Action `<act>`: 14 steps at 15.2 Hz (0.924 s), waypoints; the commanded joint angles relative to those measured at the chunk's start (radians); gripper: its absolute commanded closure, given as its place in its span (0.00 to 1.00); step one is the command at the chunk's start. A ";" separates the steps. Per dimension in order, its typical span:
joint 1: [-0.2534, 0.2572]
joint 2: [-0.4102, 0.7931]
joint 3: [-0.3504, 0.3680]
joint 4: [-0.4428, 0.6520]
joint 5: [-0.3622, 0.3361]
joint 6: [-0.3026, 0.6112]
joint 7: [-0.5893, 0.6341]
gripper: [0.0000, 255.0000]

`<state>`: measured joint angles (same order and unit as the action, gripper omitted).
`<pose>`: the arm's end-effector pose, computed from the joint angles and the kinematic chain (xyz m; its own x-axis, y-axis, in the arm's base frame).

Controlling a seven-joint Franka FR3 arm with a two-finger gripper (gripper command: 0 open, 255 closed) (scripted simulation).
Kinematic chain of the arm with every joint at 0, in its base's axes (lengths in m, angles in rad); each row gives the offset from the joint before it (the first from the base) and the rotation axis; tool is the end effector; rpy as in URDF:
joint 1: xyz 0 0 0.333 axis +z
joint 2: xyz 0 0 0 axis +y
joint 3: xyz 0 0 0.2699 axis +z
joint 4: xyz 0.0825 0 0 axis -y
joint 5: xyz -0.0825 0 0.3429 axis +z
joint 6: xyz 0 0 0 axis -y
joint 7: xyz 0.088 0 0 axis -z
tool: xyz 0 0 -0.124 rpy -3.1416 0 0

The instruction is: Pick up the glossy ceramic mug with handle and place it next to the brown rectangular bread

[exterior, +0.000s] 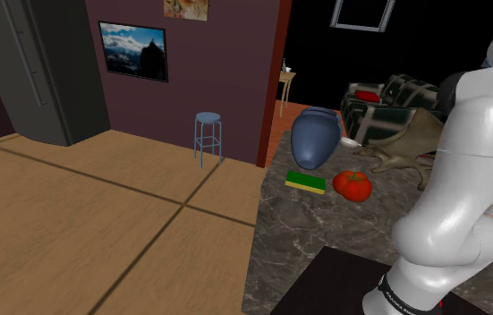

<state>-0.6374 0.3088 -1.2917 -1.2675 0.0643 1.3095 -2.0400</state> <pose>-0.0836 -0.5069 0.6058 0.9723 0.1434 -0.1848 0.1168 -0.9821 -0.1475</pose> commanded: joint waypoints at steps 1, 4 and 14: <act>-0.175 0.097 0.051 0.096 0.087 -0.021 -0.088 1.00; -0.404 0.212 0.121 0.268 0.188 -0.072 -0.169 1.00; -0.412 0.234 0.126 0.161 0.199 0.046 -0.193 1.00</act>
<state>-1.0725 0.5521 -1.1591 -1.0698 0.2718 1.3305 -2.2361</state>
